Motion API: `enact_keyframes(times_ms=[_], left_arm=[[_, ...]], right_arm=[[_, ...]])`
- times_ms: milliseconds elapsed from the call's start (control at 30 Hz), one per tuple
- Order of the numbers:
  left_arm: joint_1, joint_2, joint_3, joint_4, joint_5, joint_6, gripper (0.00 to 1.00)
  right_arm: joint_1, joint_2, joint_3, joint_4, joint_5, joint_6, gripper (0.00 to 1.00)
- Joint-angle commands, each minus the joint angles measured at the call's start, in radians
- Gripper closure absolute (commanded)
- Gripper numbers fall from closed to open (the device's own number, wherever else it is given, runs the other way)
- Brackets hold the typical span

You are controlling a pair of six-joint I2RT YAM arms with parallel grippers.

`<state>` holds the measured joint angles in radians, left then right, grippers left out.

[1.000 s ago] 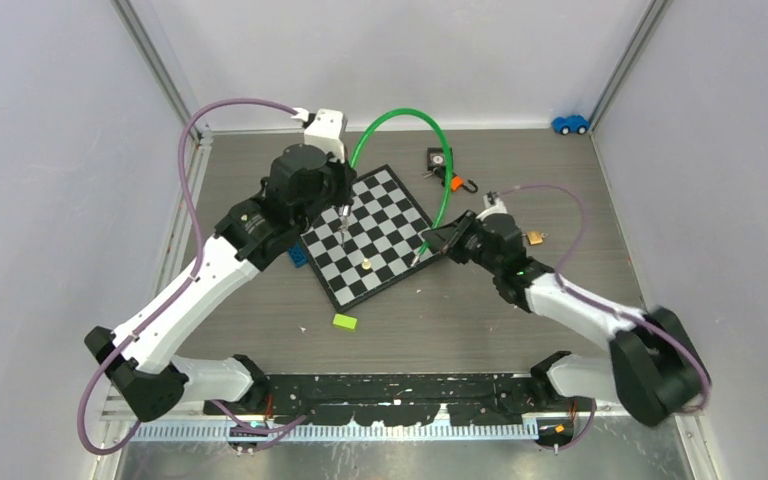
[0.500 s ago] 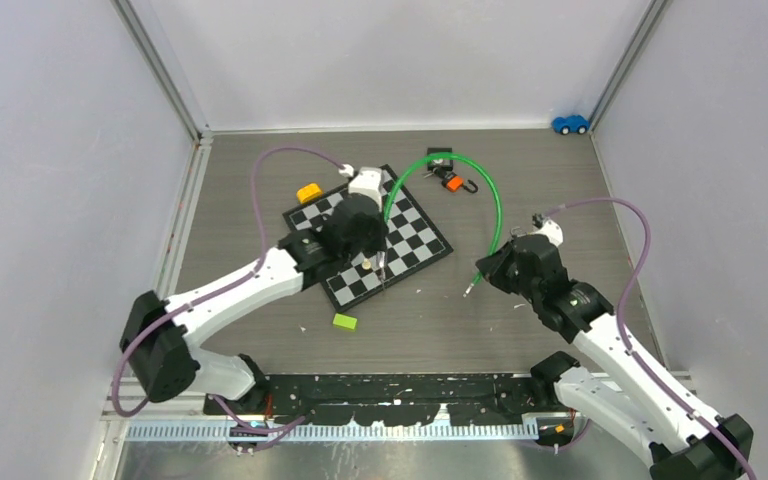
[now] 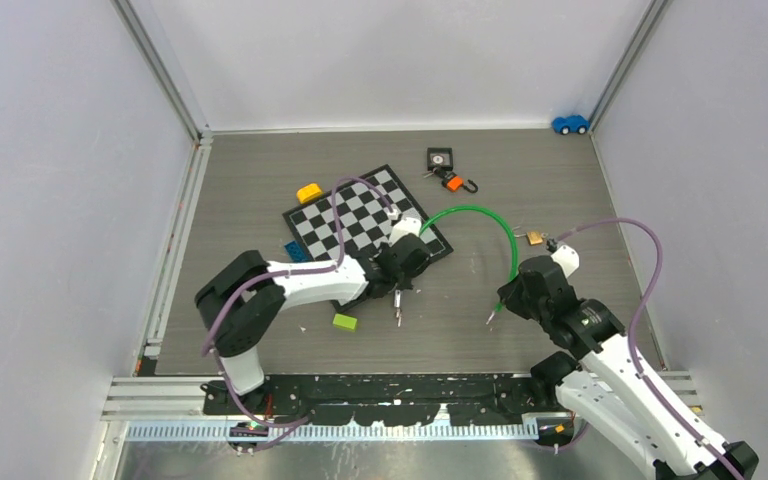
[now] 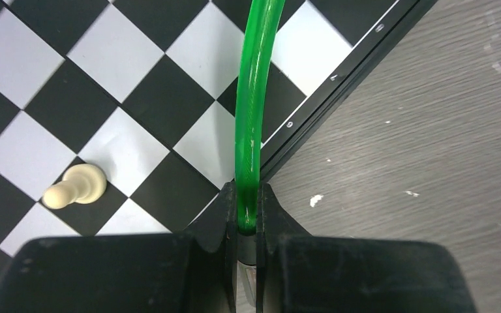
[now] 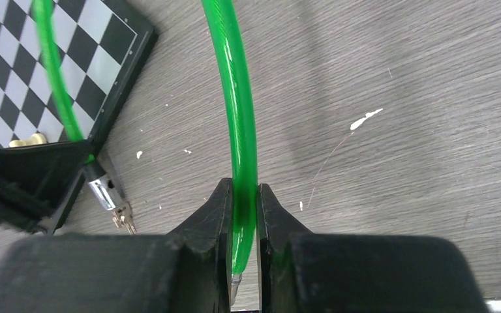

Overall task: Lock with the key
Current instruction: Pick up the lock from the center of the board.

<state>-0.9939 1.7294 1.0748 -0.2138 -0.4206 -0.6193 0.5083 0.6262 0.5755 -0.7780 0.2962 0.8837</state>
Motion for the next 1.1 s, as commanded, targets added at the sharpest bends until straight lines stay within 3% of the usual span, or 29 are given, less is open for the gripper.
enact_keyframes(times_ms=[0,267,433,567,1067], left_arm=[[-0.019,0.044,0.051,0.074,-0.035,0.006,1.0],[-0.018,0.111,0.111,0.036,-0.046,0.025,0.98],[-0.018,0.12,0.122,0.027,-0.042,0.031,0.74],[-0.018,0.129,0.132,0.022,-0.042,0.043,0.6],[0.001,0.134,0.11,0.029,-0.007,0.003,0.54]], right_arm=[[0.006,-0.077,0.008,0.109,0.024,-0.024,1.0],[0.006,-0.094,0.023,0.109,0.027,-0.046,1.0],[0.006,-0.112,0.025,0.106,0.037,-0.055,1.0],[0.006,-0.143,0.028,0.1,0.042,-0.074,1.0],[0.006,-0.298,0.055,0.016,0.056,-0.091,1.0]])
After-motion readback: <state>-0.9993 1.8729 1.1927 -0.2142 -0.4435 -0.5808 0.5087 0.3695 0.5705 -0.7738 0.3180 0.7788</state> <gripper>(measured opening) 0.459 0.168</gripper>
